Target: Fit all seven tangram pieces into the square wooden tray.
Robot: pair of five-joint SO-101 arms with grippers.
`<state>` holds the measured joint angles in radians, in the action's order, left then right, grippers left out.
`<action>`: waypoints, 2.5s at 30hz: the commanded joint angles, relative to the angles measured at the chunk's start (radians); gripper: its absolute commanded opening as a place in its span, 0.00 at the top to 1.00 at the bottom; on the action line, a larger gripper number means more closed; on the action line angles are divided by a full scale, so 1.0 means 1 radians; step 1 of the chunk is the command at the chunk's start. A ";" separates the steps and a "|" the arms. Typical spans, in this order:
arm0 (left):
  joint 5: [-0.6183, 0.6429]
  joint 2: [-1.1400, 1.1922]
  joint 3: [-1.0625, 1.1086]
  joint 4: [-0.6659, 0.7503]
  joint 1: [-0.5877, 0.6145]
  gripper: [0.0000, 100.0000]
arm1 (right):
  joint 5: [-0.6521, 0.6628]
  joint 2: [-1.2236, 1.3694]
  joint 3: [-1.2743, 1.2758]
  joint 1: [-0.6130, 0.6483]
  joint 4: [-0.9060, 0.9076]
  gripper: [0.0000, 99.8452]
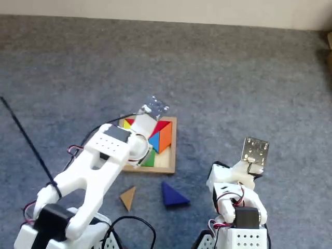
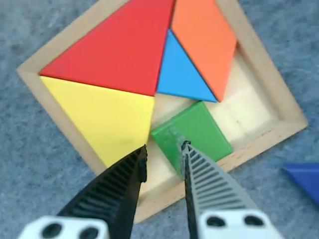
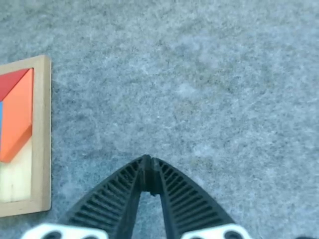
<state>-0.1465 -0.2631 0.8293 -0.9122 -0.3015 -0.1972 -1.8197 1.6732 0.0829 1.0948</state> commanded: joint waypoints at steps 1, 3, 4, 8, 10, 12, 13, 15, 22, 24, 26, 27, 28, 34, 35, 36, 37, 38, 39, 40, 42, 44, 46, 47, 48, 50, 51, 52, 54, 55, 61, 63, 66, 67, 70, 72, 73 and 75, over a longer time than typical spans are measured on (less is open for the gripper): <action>0.011 0.019 -0.084 -0.005 -0.016 0.87 | 0.014 -0.019 0.120 -0.010 -0.022 0.99; 0.011 0.021 -0.099 -0.006 -0.015 0.87 | 0.014 -0.019 0.120 -0.010 -0.022 0.99; 0.011 0.018 -0.099 -0.009 -0.015 0.87 | 0.014 -0.019 0.120 -0.010 -0.022 0.99; 0.011 -0.061 -0.079 -0.051 -0.015 0.87 | 0.014 -0.019 0.120 -0.010 -0.022 0.99; 0.011 -0.111 -0.053 -0.054 -0.012 0.87 | 0.014 -0.019 0.120 -0.010 -0.022 0.99; 0.012 -0.147 -0.027 -0.055 0.010 0.87 | 0.014 -0.019 0.120 -0.012 -0.022 0.99; 0.012 -0.156 -0.018 -0.055 0.024 0.87 | 0.014 -0.019 0.120 -0.012 -0.022 0.99; 0.012 -0.157 -0.001 -0.055 0.056 0.87 | 0.014 -0.019 0.120 -0.012 -0.022 0.99; 0.011 -0.156 0.051 -0.051 0.076 0.87 | 0.014 -0.019 0.120 -0.012 -0.022 0.99; 0.009 -0.145 0.054 -0.051 0.077 0.87 | 0.014 -0.019 0.120 -0.012 -0.022 0.99; 0.008 -0.102 0.048 -0.051 0.071 0.87 | 0.014 -0.019 0.120 -0.012 -0.022 0.99; 0.009 -0.073 0.041 -0.048 0.071 0.87 | 0.014 -0.019 0.120 -0.012 -0.022 0.99; 0.009 -0.038 0.021 -0.043 0.071 0.87 | 0.014 -0.019 0.120 -0.012 -0.022 0.99; 0.009 0.140 -0.087 -0.041 0.048 0.87 | 0.014 -0.019 0.120 -0.012 -0.022 0.99; 0.009 0.139 -0.093 -0.041 0.036 0.87 | 0.014 -0.019 0.120 -0.012 -0.022 0.99; 0.009 0.133 -0.097 -0.041 0.019 0.87 | 0.014 -0.019 0.120 -0.012 -0.022 0.99; 0.009 0.122 -0.099 -0.038 0.002 0.87 | 0.014 -0.019 0.120 -0.012 -0.022 0.99; 0.009 0.107 -0.101 -0.037 -0.013 0.87 | 0.014 -0.019 0.120 -0.012 -0.022 0.99; 0.009 0.091 -0.101 -0.037 -0.028 0.87 | 0.014 -0.019 0.120 -0.012 -0.022 0.99; 0.009 0.077 -0.101 -0.037 -0.038 0.87 | 0.014 -0.019 0.120 -0.012 -0.022 0.99; 0.008 0.054 -0.101 -0.037 -0.045 0.87 | 0.014 -0.019 0.120 -0.012 -0.022 0.99; 0.009 0.036 -0.110 -0.040 -0.042 0.87 | 0.014 -0.019 0.120 -0.012 -0.022 0.99; 0.011 0.013 -0.117 -0.041 -0.041 0.87 | 0.014 -0.019 0.120 -0.012 -0.022 0.99; 0.011 -0.005 -0.119 -0.041 -0.041 0.87 | 0.014 -0.019 0.120 -0.012 -0.022 0.99; 0.012 -0.025 -0.119 -0.041 -0.041 0.87 | 0.014 -0.019 0.120 -0.012 -0.022 0.99; 0.037 -0.067 -0.116 -0.048 -0.041 0.87 | 0.014 -0.019 0.120 -0.012 -0.022 0.99; 0.051 -0.081 -0.120 -0.066 -0.041 0.87 | 0.014 -0.019 0.120 -0.012 -0.022 0.99; 0.057 -0.094 -0.122 -0.083 -0.041 0.87 | 0.014 -0.019 0.120 -0.012 -0.022 0.99; 0.060 -0.113 -0.130 -0.114 -0.044 0.87 | 0.014 -0.019 0.120 -0.012 -0.022 0.99; 0.061 -0.116 -0.139 -0.132 -0.045 0.86 | 0.014 -0.019 0.120 -0.012 -0.022 0.99; 0.241 -0.116 -0.186 -0.193 -0.050 0.75 | 0.014 -0.019 0.120 -0.012 -0.022 0.99; 0.307 -0.116 -0.186 -0.198 -0.051 0.72 | 0.014 -0.019 0.120 -0.012 -0.022 0.99; 0.368 -0.113 -0.176 -0.199 -0.067 0.71 | 0.014 -0.019 0.120 -0.012 -0.022 0.99; 0.384 -0.110 -0.171 -0.201 -0.076 0.70 | 0.014 -0.019 0.120 -0.012 -0.022 0.99; 0.454 -0.054 -0.173 -0.195 -0.101 0.69 | 0.014 -0.019 0.120 -0.012 -0.022 0.99; 0.496 0.019 -0.199 -0.195 -0.111 0.68 | 0.014 -0.019 0.120 -0.012 -0.022 0.99; 0.508 0.061 -0.219 -0.199 -0.116 0.68 | 0.014 -0.019 0.120 -0.012 -0.022 0.99; 0.516 0.147 -0.260 -0.203 -0.120 0.68 | 0.014 -0.019 0.120 -0.012 -0.022 0.99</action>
<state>0.3414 -0.1956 0.6590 -1.1055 -0.3982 -0.1972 -1.8197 1.6732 0.0829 1.0948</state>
